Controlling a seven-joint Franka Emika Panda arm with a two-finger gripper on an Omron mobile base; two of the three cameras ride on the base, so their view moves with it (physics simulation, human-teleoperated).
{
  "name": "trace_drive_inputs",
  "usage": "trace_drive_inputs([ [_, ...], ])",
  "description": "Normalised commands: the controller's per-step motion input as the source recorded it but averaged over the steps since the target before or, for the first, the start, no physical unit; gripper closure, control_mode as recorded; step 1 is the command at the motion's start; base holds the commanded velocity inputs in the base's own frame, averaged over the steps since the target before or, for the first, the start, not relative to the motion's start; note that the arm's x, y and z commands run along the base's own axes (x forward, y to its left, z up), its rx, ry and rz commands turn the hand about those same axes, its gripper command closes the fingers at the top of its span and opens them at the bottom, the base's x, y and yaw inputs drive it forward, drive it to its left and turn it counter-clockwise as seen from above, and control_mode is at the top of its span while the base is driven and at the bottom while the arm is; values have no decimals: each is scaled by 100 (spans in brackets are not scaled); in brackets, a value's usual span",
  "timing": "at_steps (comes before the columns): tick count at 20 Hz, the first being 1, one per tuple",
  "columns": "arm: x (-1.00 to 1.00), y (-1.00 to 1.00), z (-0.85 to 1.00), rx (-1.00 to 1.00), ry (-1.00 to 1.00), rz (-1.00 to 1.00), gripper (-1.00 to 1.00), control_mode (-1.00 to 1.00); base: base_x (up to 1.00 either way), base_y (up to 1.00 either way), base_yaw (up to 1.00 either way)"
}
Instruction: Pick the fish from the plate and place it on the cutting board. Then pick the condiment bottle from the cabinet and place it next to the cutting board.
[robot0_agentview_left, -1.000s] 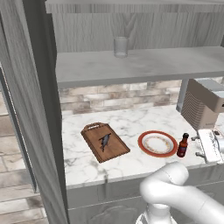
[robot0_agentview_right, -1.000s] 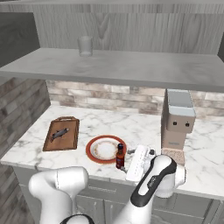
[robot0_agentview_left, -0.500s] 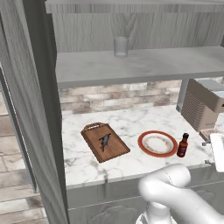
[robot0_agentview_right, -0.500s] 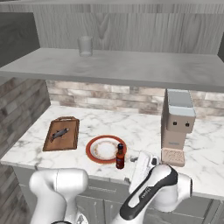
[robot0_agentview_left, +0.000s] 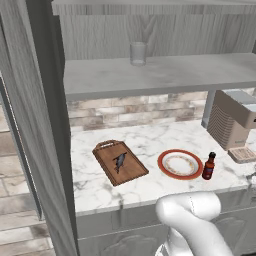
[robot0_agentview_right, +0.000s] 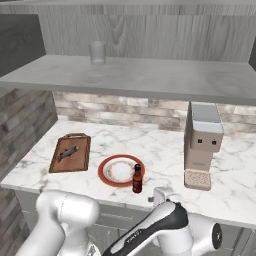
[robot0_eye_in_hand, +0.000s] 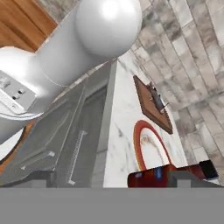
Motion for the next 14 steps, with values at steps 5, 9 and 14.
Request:
trace_drive_inputs([
  [5, -58, 0, 12, -56, -31, -7, -100, -100, 0, 0, 0],
  [9, -42, 17, 27, -60, -36, -2, -100, -100, 0, 0, 0],
  [14, -20, 32, 33, -60, -40, 0, -100, -100, 0, 0, 0],
])
